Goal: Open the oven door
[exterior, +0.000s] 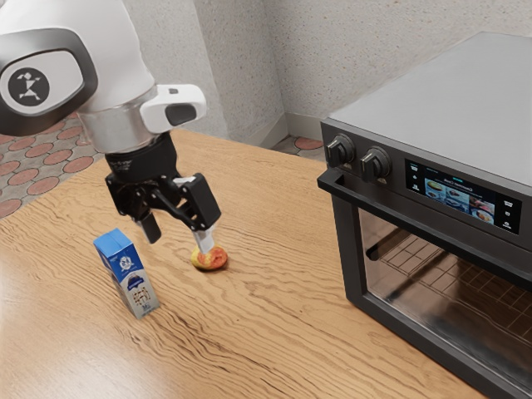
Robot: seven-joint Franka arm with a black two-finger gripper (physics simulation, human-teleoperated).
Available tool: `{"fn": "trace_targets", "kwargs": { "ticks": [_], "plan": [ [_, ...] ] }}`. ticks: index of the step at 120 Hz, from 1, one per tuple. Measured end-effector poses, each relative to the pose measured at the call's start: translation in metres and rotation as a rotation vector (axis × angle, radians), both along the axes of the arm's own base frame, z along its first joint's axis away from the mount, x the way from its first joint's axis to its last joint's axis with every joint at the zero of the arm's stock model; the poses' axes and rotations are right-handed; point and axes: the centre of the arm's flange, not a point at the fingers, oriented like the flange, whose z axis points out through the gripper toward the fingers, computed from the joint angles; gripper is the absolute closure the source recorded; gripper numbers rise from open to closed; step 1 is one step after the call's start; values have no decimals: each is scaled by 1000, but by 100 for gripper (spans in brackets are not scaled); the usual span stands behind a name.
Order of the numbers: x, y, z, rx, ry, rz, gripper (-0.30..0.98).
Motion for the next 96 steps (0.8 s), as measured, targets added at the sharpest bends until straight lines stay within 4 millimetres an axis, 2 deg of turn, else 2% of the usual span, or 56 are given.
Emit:
{"fn": "trace_targets", "kwargs": {
  "ticks": [10,14,20,26,34,41,49,61,75,86,96],
  "plan": [
    [-10,2,9,-10,-12,47,0],
    [-23,0,17,-24,-34,51,0],
    [-52,-7,25,-60,-71,26,0],
    [-66,3,28,-91,-96,47,0],
    [-63,-5,18,-128,-120,64,0],
    [-55,-34,9,-192,-144,69,0],
    [-57,-68,14,-254,-188,66,0],
    [-57,-96,21,-324,-231,106,0],
    [-56,-115,26,-383,-260,179,0],
    [-64,-119,19,-424,-263,233,0],
    [-58,-118,17,-439,-275,303,0]
  ]
}}
